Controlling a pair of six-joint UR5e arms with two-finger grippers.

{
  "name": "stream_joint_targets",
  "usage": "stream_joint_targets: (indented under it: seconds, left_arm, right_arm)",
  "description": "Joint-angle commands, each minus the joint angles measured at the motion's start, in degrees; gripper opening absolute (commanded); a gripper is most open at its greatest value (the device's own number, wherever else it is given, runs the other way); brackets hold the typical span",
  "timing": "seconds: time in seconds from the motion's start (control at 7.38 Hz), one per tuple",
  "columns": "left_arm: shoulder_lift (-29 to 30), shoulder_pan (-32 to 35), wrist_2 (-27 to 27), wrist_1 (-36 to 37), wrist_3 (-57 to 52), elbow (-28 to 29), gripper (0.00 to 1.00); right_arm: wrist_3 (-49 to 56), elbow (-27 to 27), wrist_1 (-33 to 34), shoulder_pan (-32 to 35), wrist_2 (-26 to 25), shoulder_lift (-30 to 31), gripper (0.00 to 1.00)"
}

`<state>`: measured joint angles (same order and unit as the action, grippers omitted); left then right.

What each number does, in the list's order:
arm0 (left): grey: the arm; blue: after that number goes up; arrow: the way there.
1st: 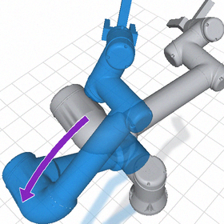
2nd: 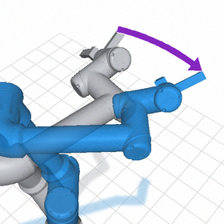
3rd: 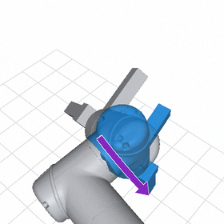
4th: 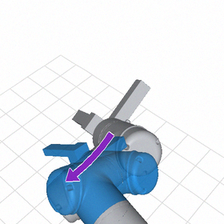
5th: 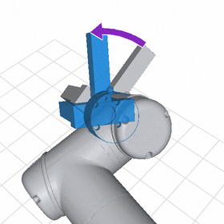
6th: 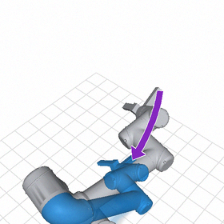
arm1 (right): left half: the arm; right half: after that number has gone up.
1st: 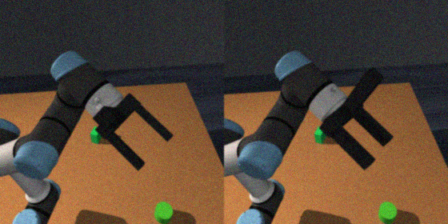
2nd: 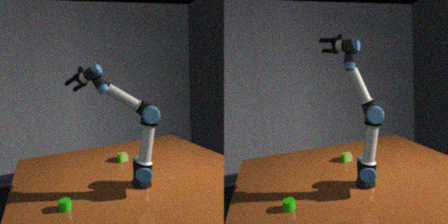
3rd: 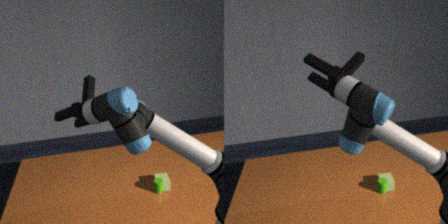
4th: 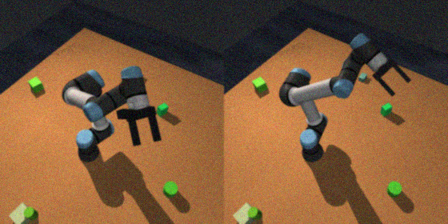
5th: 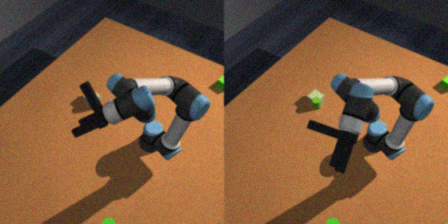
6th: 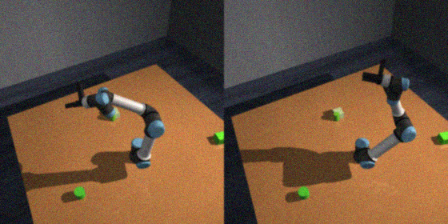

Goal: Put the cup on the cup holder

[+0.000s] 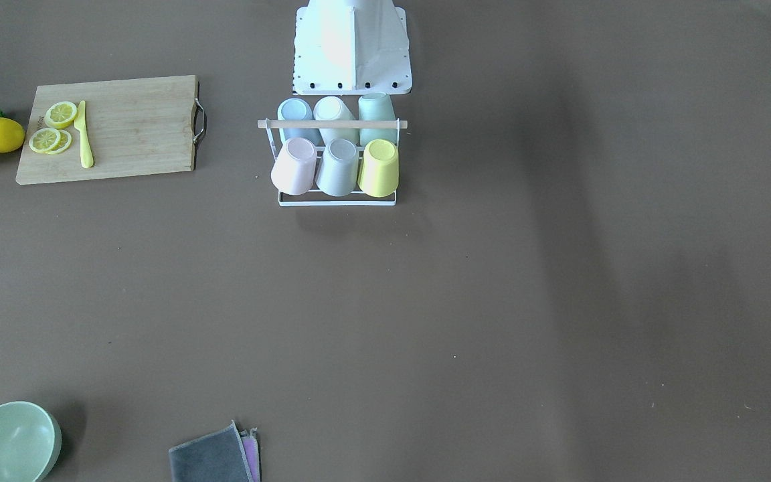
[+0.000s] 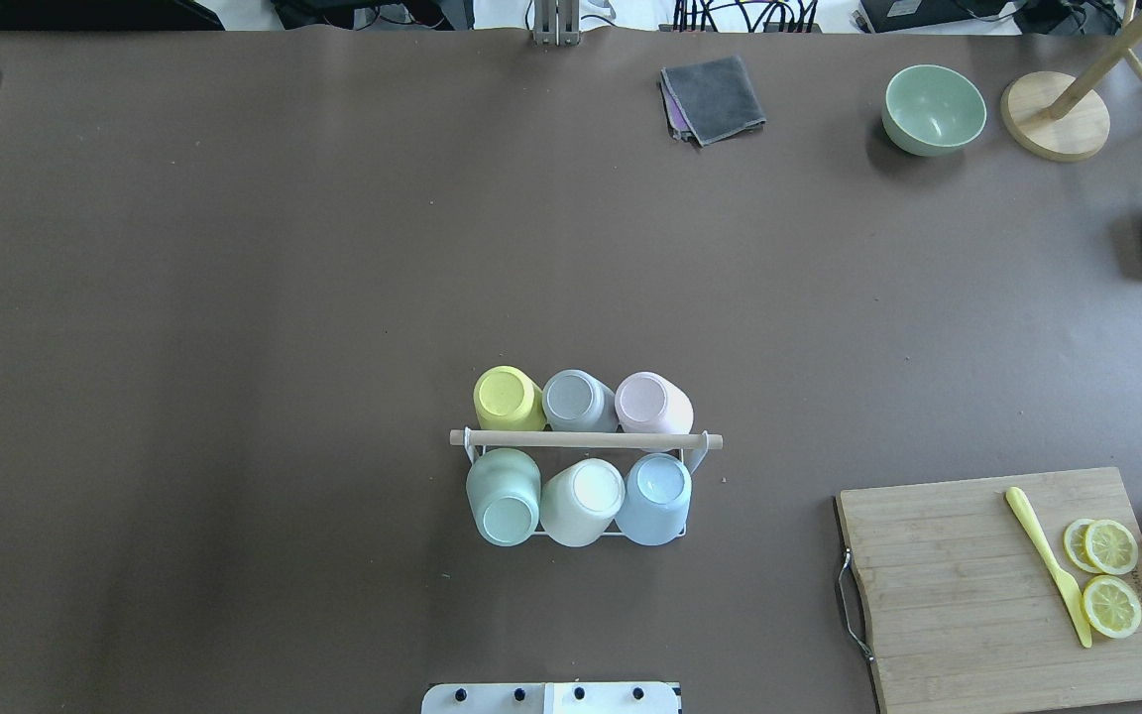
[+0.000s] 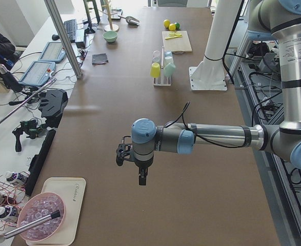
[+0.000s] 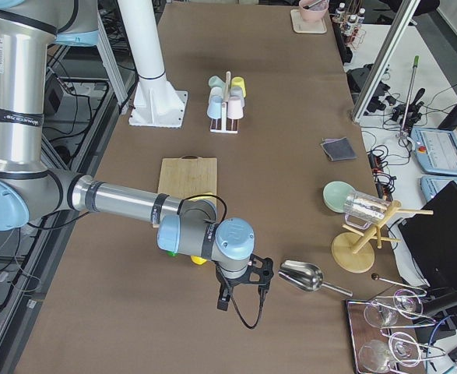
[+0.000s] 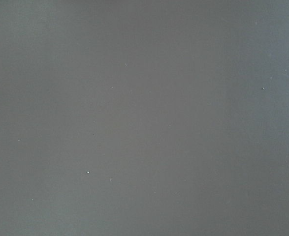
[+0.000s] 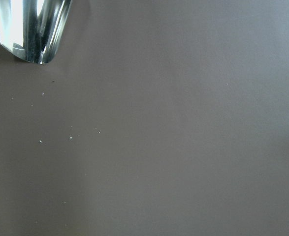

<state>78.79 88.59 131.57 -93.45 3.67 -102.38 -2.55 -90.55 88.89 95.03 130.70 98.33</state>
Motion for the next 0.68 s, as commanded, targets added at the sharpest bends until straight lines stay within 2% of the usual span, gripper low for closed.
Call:
stream_joint_targets:
  seconds: [0.0, 0.54]
  left_arm:
    - [0.04, 0.0, 0.0, 0.03, 0.02, -0.01, 0.99]
    - [0.22, 0.0, -0.35, 0.03, -0.06, -0.01, 0.99]
  right_arm:
    - [0.0, 0.11, -0.03, -0.02, -0.1, -0.25, 1.0]
    - [0.0, 0.11, -0.03, -0.11, -0.1, -0.34, 1.0]
